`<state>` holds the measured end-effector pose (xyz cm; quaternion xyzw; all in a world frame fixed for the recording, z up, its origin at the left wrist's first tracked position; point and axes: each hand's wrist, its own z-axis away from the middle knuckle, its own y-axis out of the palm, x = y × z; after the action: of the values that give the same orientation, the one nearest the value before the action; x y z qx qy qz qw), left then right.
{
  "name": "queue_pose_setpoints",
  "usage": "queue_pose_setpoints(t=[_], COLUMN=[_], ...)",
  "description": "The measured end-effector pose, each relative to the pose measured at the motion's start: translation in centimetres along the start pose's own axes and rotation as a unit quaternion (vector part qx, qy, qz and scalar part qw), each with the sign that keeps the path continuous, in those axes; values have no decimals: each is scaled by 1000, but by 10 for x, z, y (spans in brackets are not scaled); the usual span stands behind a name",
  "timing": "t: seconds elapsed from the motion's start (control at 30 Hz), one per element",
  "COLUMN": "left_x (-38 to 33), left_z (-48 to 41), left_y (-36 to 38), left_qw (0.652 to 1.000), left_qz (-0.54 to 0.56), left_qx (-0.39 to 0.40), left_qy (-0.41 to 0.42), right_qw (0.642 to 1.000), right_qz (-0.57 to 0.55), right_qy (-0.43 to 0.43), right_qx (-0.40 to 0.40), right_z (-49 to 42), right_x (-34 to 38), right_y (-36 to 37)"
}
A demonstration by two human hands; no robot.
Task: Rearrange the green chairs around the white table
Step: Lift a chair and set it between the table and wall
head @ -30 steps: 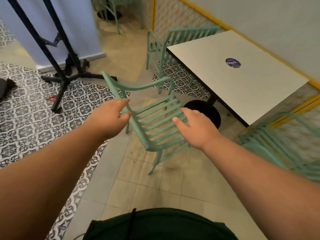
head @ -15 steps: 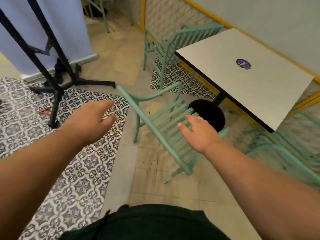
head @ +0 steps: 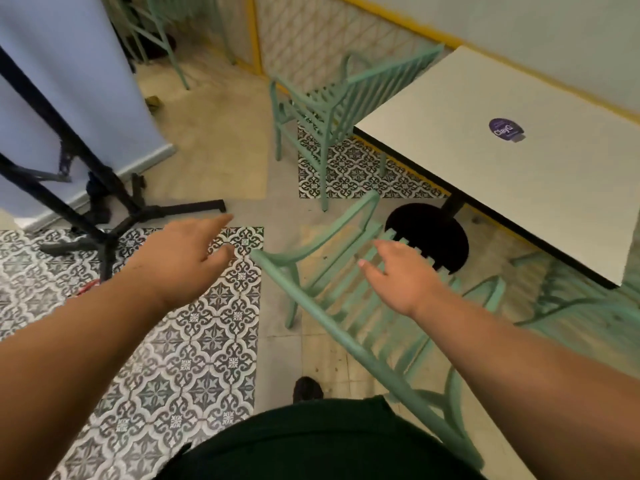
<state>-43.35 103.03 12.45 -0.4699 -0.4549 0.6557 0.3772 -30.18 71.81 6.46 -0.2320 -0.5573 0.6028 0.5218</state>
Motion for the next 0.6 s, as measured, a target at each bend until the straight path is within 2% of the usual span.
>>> queue_pose_setpoints(t=[0.27, 0.47, 0.6], left_x=[85, 154, 207], left_z=[-93, -186, -246], left_y=[-47, -80, -99], left_qw=[1000, 998, 991], left_qz=[1, -2, -19], left_qx=[-2, 8, 32], left_qy=[-11, 60, 127], right_qw=[1000, 994, 980], right_qz=[19, 9, -37], right_qy=[-8, 98, 183], right_qx=[-17, -35, -64], right_z=[-113, -170, -185], right_x=[76, 118, 153], right_y=[-26, -19, -5])
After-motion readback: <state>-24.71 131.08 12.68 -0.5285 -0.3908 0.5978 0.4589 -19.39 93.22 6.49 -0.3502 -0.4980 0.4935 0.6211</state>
